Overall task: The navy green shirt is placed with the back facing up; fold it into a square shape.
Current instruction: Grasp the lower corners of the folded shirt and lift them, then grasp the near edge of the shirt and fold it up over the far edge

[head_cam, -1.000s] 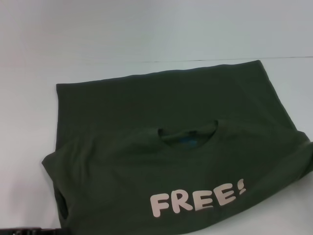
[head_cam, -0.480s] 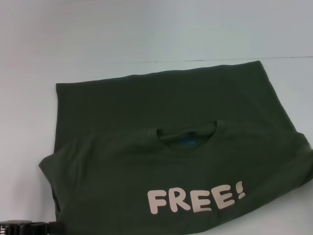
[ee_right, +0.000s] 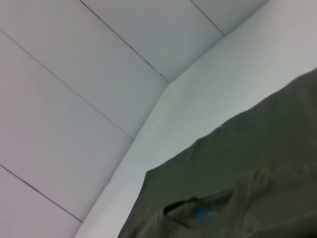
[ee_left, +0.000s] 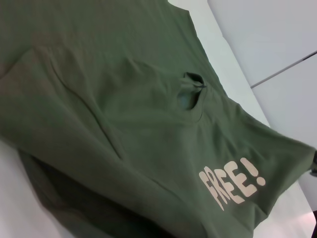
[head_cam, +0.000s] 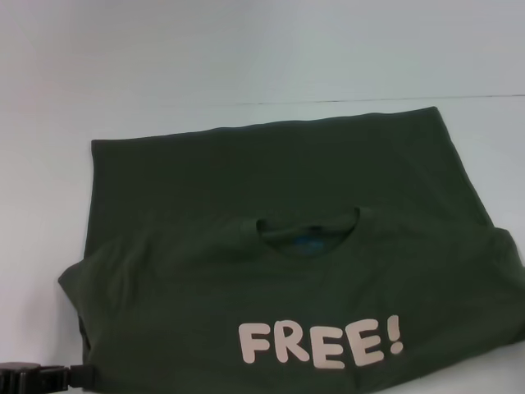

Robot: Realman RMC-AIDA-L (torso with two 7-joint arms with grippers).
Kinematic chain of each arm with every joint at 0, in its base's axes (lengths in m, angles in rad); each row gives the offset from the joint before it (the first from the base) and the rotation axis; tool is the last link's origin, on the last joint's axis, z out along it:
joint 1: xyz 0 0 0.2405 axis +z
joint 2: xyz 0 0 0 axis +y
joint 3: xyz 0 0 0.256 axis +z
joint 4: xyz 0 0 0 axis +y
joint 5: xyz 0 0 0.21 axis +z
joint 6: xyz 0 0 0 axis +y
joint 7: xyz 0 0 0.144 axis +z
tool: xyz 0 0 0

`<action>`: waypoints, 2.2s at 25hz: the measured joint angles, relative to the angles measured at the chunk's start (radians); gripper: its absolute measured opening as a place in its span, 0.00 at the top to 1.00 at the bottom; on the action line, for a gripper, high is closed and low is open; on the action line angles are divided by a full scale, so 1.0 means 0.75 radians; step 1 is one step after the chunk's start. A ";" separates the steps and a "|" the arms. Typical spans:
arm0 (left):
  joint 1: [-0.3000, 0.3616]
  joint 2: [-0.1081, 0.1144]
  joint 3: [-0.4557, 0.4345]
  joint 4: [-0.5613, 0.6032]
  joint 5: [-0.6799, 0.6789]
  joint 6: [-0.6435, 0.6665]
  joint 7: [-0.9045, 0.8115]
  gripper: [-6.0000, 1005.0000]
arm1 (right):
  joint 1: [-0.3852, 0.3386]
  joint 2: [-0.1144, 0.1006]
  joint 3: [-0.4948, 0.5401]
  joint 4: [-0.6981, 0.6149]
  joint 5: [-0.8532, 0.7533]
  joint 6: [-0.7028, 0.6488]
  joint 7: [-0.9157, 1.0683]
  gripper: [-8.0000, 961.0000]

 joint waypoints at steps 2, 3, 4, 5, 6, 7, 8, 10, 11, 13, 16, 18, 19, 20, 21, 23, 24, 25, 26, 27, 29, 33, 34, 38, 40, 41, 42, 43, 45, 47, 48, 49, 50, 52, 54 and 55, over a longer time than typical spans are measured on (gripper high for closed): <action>-0.003 0.002 0.000 0.000 0.001 0.000 0.000 0.99 | -0.024 0.004 0.004 0.000 -0.014 -0.004 -0.004 0.93; -0.003 0.002 0.000 0.001 0.002 0.000 0.000 0.99 | -0.036 0.006 0.007 0.000 -0.020 -0.005 -0.006 0.93; -0.003 0.003 0.000 0.003 0.002 0.001 0.000 0.99 | -0.047 0.008 0.007 0.000 -0.021 -0.005 -0.008 0.93; -0.003 0.003 0.000 0.005 0.002 0.002 -0.001 0.99 | -0.061 0.010 0.008 0.000 -0.021 -0.006 -0.011 0.93; -0.003 0.003 0.000 0.005 0.002 0.002 -0.001 0.99 | -0.071 0.013 0.008 0.000 -0.021 -0.007 -0.014 0.93; -0.003 0.003 0.000 0.006 0.002 0.003 -0.002 0.99 | -0.081 0.016 0.010 0.000 -0.021 -0.010 -0.017 0.93; -0.002 0.003 0.000 0.006 0.002 0.004 -0.002 0.99 | -0.092 0.018 0.014 -0.001 -0.021 -0.014 -0.020 0.93; 0.002 0.003 -0.001 0.006 0.000 0.005 -0.005 0.99 | -0.108 0.019 0.027 -0.001 -0.022 -0.021 -0.027 0.93; 0.002 0.003 0.000 0.007 -0.002 0.005 -0.006 0.99 | -0.113 0.019 0.033 -0.001 -0.023 -0.024 -0.030 0.93; 0.001 0.003 0.000 0.007 -0.003 0.006 -0.009 0.99 | -0.123 0.018 0.039 -0.001 -0.023 -0.033 -0.036 0.93; -0.009 0.007 -0.013 0.008 -0.005 0.006 -0.012 0.99 | -0.132 0.016 0.045 0.001 -0.024 -0.041 -0.048 0.93; -0.024 0.013 -0.028 0.005 -0.007 0.006 -0.013 0.99 | -0.125 0.015 0.055 0.002 -0.024 -0.042 -0.053 0.93; -0.033 0.017 -0.034 0.003 -0.011 0.006 -0.015 0.99 | -0.119 0.015 0.063 0.002 -0.024 -0.042 -0.054 0.93; -0.043 0.021 -0.040 0.002 -0.019 0.006 -0.019 0.99 | -0.109 0.014 0.074 0.002 -0.022 -0.042 -0.054 0.93; -0.056 0.027 -0.044 0.001 -0.031 0.004 -0.023 0.99 | -0.101 0.013 0.084 0.002 -0.022 -0.042 -0.053 0.93; -0.084 0.043 -0.051 -0.002 -0.060 -0.003 -0.032 0.99 | -0.069 0.009 0.127 0.004 -0.020 -0.036 -0.047 0.93; -0.108 0.054 -0.055 -0.003 -0.076 -0.010 -0.037 0.99 | -0.056 0.007 0.142 0.006 -0.020 -0.032 -0.045 0.93; -0.121 0.059 -0.056 -0.005 -0.082 -0.016 -0.041 0.99 | -0.033 0.003 0.162 0.013 -0.020 -0.019 -0.043 0.93; -0.150 0.071 -0.059 -0.008 -0.092 -0.028 -0.048 0.99 | -0.013 -0.001 0.175 0.023 -0.020 -0.004 -0.042 0.93; -0.171 0.082 -0.061 -0.015 -0.098 -0.043 -0.053 0.99 | 0.013 -0.006 0.186 0.036 -0.020 0.016 -0.041 0.93; -0.237 0.109 -0.061 -0.047 -0.107 -0.102 -0.061 0.99 | 0.067 -0.023 0.204 0.068 -0.020 0.067 -0.039 0.93; -0.364 0.150 -0.014 -0.134 -0.109 -0.290 -0.064 0.99 | 0.224 -0.047 0.240 0.124 -0.019 0.239 -0.038 0.93; -0.381 0.152 0.002 -0.145 -0.109 -0.326 -0.064 0.99 | 0.224 -0.047 0.240 0.124 -0.019 0.239 -0.038 0.93; -0.438 0.154 0.058 -0.185 -0.110 -0.496 -0.065 0.99 | 0.350 -0.034 0.248 0.127 -0.016 0.387 -0.042 0.93; -0.467 0.154 0.077 -0.219 -0.110 -0.608 -0.062 0.99 | 0.443 -0.020 0.247 0.143 -0.015 0.511 -0.064 0.93; -0.480 0.154 0.081 -0.233 -0.110 -0.665 -0.060 0.99 | 0.443 -0.020 0.247 0.143 -0.015 0.511 -0.064 0.93; -0.492 0.154 0.086 -0.247 -0.110 -0.724 -0.057 0.99 | 0.472 -0.017 0.247 0.156 -0.011 0.558 -0.080 0.93; -0.504 0.154 0.093 -0.259 -0.111 -0.790 -0.055 0.99 | 0.498 -0.015 0.247 0.169 0.000 0.604 -0.098 0.93; -0.523 0.149 0.099 -0.271 -0.111 -0.878 -0.052 0.99 | 0.546 -0.011 0.241 0.202 0.031 0.709 -0.140 0.93; -0.540 0.144 0.102 -0.289 -0.121 -0.974 -0.034 0.99 | 0.588 -0.007 0.238 0.228 0.056 0.803 -0.184 0.93; -0.546 0.143 0.103 -0.297 -0.126 -1.001 -0.028 0.99 | 0.609 -0.005 0.238 0.239 0.066 0.847 -0.205 0.93; -0.556 0.142 0.106 -0.312 -0.134 -1.048 -0.014 0.99 | 0.629 -0.002 0.237 0.247 0.073 0.892 -0.222 0.93; -0.563 0.141 0.111 -0.321 -0.138 -1.079 -0.008 0.99 | 0.647 0.001 0.237 0.252 0.078 0.926 -0.234 0.93; -0.576 0.140 0.123 -0.337 -0.143 -1.148 0.002 0.99 | 0.682 0.006 0.236 0.266 0.087 0.990 -0.258 0.93; -0.586 0.132 0.134 -0.347 -0.147 -1.214 0.017 0.99 | 0.705 0.012 0.236 0.278 0.098 1.037 -0.280 0.93; -0.591 0.128 0.136 -0.348 -0.152 -1.238 0.029 0.99 | 0.715 0.016 0.235 0.284 0.110 1.059 -0.294 0.93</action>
